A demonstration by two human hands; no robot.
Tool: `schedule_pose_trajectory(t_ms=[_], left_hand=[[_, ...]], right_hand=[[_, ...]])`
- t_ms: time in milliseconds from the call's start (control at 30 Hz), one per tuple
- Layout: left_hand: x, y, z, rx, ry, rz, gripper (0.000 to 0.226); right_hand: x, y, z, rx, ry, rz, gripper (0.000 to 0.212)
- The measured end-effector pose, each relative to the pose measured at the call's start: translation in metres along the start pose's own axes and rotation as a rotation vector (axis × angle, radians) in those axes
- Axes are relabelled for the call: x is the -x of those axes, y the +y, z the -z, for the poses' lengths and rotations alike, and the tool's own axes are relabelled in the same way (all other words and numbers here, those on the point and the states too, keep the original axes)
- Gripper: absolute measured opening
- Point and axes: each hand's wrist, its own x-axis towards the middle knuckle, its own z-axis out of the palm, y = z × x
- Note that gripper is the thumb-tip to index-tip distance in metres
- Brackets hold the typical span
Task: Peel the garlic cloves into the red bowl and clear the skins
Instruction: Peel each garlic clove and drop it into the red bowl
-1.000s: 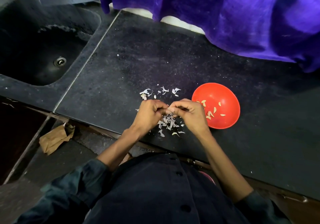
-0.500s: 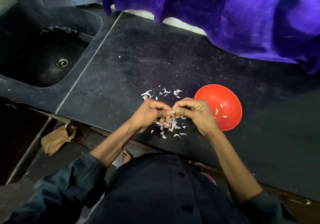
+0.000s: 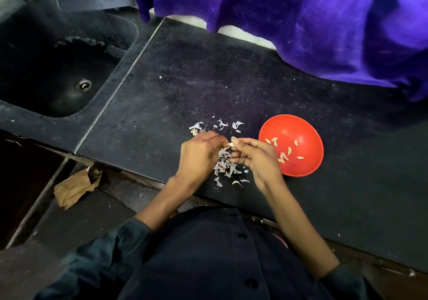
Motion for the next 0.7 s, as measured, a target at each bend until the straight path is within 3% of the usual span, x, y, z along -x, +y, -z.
schedule_pose_trajectory(t_ms=[133,233,500,700], left_hand=[[0.003,0.007,0.000,0.028,0.082,0.000,0.015],[0.002,0.008,0.002,0.092,0.059,0.066,0.017],[-0.005,0.008,0.008,0.609,-0.055,0.585,0.008],[-0.006,0.007,0.004,0.634,-0.210,0.536,0.034]], right_hand=[[0.000,-0.002,0.002,-0.247,0.014,-0.168,0.006],[0.001,-0.001,0.003,-0.259,-0.015,-0.172,0.006],[0.001,0.001,0.009,-0.258,-0.021,-0.065,0.010],[-0.001,0.005,0.012,-0.196,-0.015,-0.005,0.022]])
